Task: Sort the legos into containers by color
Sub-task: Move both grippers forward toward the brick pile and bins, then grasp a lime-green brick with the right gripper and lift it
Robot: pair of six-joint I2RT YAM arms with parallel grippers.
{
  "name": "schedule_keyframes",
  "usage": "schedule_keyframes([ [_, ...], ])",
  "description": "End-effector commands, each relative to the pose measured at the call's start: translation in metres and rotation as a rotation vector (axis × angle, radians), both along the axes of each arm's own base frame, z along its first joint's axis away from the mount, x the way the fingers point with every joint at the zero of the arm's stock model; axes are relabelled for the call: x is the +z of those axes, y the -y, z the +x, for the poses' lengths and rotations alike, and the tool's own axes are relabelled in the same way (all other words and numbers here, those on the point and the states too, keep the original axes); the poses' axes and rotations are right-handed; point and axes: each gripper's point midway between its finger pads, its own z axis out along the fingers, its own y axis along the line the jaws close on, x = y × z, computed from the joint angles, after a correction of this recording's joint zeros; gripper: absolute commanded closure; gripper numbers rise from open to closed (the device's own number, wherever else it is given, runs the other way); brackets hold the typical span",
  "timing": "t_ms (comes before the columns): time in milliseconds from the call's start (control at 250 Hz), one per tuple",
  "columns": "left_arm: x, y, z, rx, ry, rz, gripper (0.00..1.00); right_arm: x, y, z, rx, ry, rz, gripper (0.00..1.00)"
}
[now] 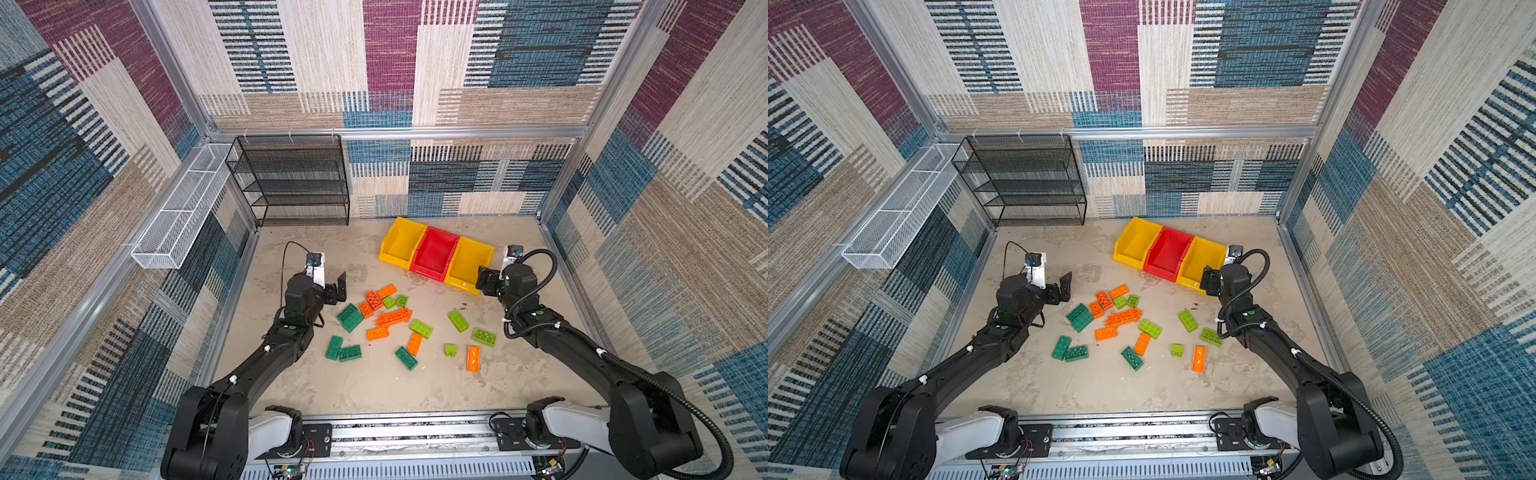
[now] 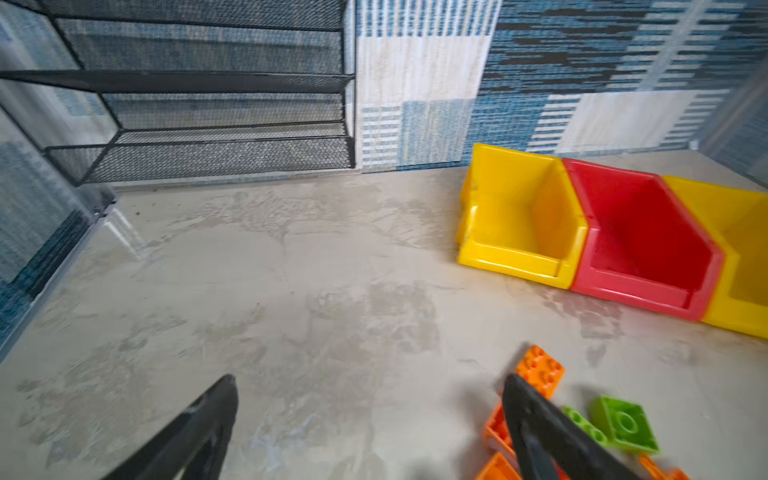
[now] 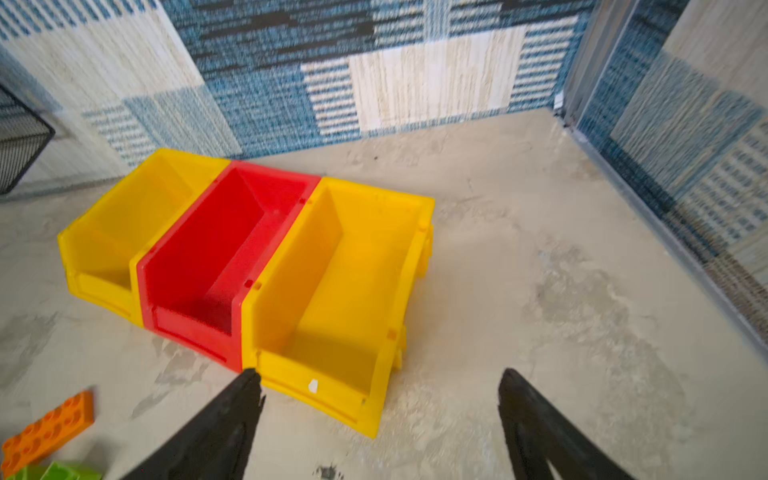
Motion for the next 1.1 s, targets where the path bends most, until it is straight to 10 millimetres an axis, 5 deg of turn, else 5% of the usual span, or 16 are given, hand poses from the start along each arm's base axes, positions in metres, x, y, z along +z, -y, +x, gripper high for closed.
schedule_keyframes([
  [0,0.004,0.023,-0.010,-0.030,-0.037,-0.087,0.01,-0.031,-0.021,-0.017,0.054,-0.154,0.003,0.12],
  [236,-0.002,0.085,-0.056,-0.230,-0.107,-0.151,0.01,-0.059,-0.061,-0.035,0.188,-0.292,0.014,0.21],
  [604,-0.033,0.108,-0.118,-0.336,-0.208,-0.133,0.01,-0.095,-0.089,-0.057,0.318,-0.430,0.059,0.30],
  [1092,-0.027,0.120,-0.116,-0.383,-0.202,-0.050,0.01,-0.133,-0.087,-0.075,0.323,-0.571,0.051,0.47],
])
